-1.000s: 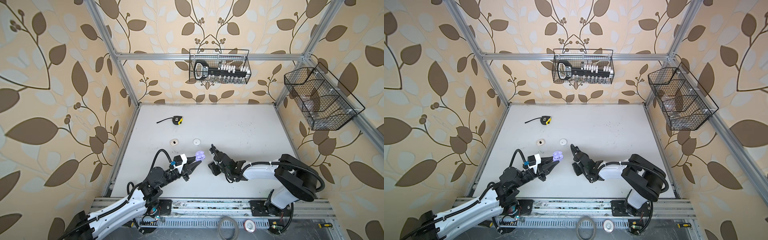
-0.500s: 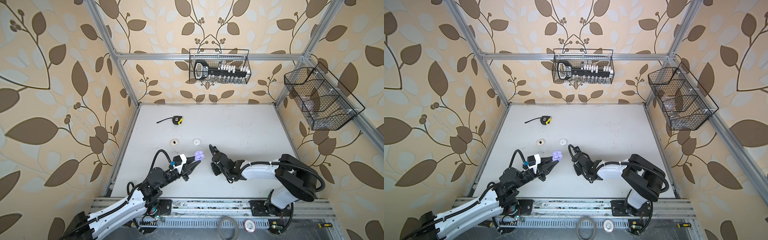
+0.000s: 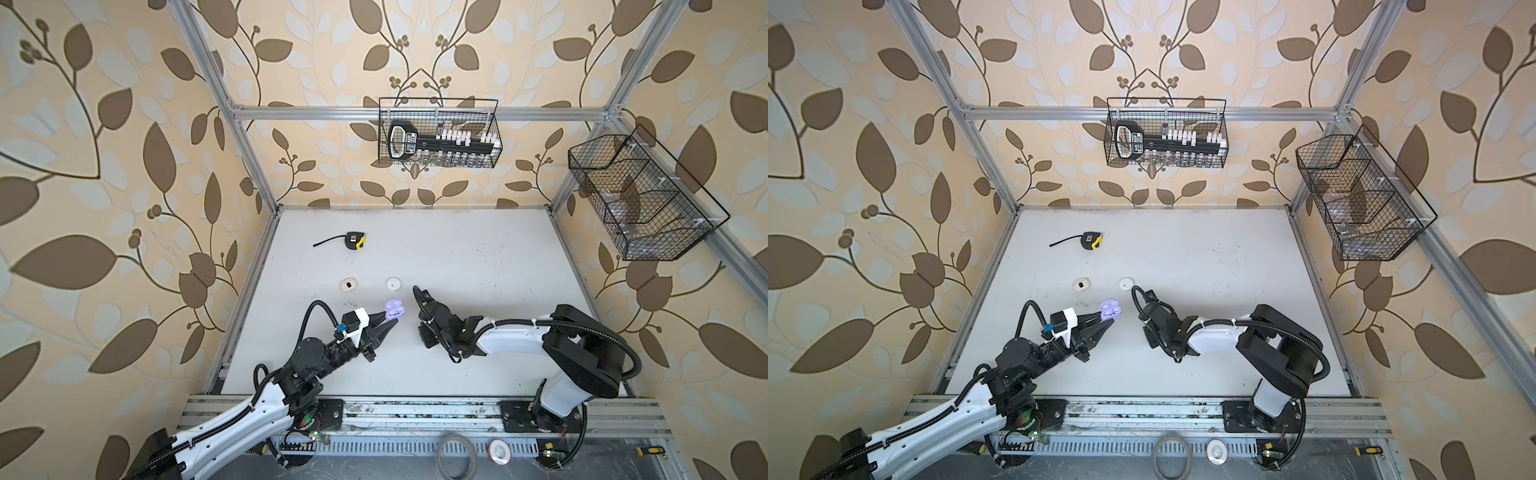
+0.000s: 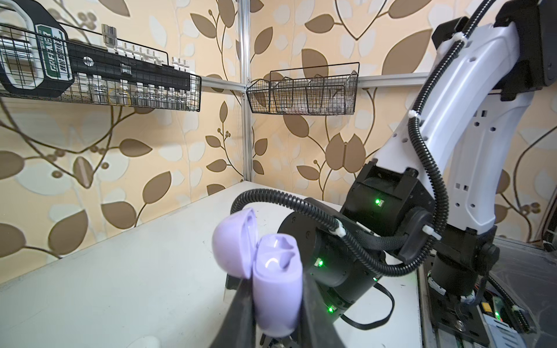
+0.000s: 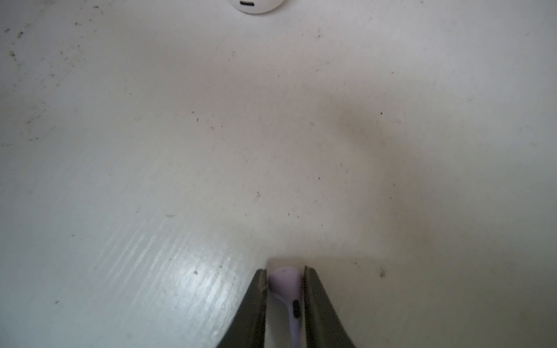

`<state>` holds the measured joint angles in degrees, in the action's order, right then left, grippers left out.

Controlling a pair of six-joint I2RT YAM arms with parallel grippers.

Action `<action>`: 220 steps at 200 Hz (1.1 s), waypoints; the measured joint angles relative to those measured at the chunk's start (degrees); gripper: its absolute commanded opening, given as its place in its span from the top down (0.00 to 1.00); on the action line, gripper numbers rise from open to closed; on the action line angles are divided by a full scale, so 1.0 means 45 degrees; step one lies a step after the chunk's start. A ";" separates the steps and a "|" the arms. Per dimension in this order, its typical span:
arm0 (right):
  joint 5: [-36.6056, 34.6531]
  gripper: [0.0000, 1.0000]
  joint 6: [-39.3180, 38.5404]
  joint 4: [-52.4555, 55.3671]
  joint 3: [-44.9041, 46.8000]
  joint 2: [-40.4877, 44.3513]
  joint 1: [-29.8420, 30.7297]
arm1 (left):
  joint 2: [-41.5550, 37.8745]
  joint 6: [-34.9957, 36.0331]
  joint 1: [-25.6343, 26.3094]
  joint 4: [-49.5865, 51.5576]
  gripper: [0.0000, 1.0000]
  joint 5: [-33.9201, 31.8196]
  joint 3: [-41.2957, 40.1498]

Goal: Insert wireless bluetooth earbuds into charging case
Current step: Pick up the wireless bluetooth earbud from the center of the table.

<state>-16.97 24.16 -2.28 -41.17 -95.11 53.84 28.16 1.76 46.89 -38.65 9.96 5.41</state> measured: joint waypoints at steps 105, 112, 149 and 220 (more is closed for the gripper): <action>0.0005 0.85 0.0058 0.0442 -0.0034 0.0350 0.0000 | 0.0015 0.0005 0.0000 0.0073 1.00 0.0005 0.0000; 0.0000 0.85 0.0058 0.0515 -0.0034 0.0461 0.0000 | 0.0015 0.0005 0.0000 0.0087 1.00 0.0000 0.0000; -0.0078 0.87 0.0146 0.0758 -0.0024 0.1666 0.0000 | 0.0015 0.0005 0.0000 0.0083 1.00 0.0000 -0.0005; -0.1200 0.89 0.1277 0.0641 0.0340 0.6955 0.0952 | 0.0126 0.0015 0.0000 -0.0816 1.00 -0.0126 -0.0724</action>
<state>-22.37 29.91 0.60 -39.64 -63.81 58.13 28.73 1.83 46.89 -42.33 9.39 2.15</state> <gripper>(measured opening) 0.134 0.216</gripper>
